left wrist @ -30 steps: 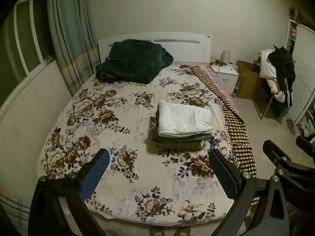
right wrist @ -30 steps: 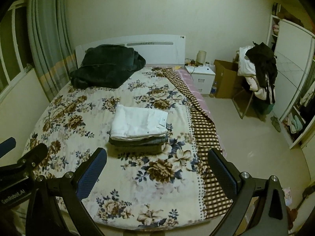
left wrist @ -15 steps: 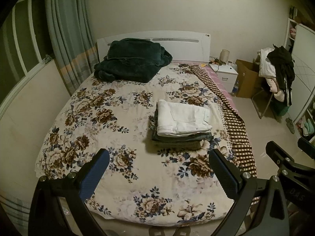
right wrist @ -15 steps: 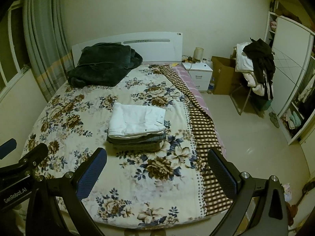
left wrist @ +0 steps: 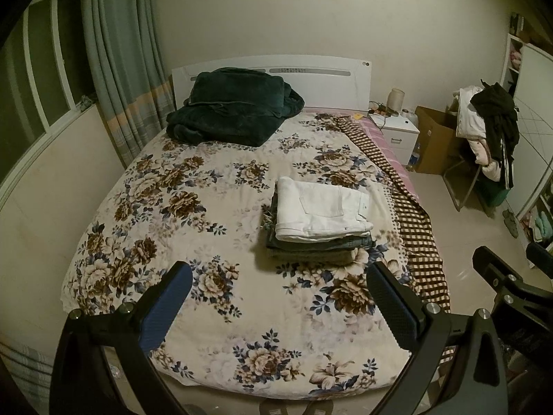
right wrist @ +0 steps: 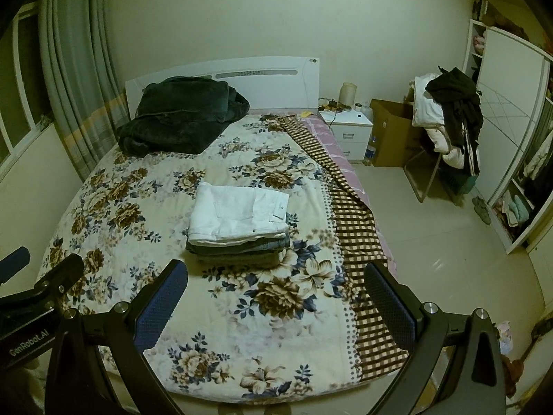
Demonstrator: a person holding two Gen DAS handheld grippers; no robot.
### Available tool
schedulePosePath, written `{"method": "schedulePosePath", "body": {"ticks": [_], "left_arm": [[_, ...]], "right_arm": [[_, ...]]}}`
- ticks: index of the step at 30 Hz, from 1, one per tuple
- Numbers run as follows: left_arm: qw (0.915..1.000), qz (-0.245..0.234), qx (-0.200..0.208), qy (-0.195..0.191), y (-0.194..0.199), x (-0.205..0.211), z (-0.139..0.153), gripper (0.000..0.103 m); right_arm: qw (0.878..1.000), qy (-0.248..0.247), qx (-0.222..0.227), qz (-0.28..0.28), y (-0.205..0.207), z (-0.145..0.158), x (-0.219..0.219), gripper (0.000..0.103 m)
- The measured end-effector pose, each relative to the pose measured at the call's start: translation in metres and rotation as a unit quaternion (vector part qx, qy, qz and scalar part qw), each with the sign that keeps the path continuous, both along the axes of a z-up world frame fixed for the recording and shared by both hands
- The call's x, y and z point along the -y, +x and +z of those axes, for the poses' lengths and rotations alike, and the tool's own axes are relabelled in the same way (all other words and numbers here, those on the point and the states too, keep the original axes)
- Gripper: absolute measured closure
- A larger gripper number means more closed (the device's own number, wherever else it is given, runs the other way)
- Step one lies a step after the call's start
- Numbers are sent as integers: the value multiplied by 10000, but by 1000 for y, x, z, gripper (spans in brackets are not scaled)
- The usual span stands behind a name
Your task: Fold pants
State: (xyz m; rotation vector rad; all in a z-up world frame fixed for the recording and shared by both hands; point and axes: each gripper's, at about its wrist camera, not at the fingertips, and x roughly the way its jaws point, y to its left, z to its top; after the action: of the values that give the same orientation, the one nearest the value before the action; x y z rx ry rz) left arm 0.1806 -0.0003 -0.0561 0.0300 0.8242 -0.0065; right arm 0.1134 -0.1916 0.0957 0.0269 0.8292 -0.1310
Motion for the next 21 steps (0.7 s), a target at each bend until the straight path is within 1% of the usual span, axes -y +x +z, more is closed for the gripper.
{"method": "schedulePosePath", "body": {"ticks": [21], "left_arm": [[10000,68,48,-47,6,4,4,0]], "right_arm": [[10000,45,19,29,2,2,1,0]]}}
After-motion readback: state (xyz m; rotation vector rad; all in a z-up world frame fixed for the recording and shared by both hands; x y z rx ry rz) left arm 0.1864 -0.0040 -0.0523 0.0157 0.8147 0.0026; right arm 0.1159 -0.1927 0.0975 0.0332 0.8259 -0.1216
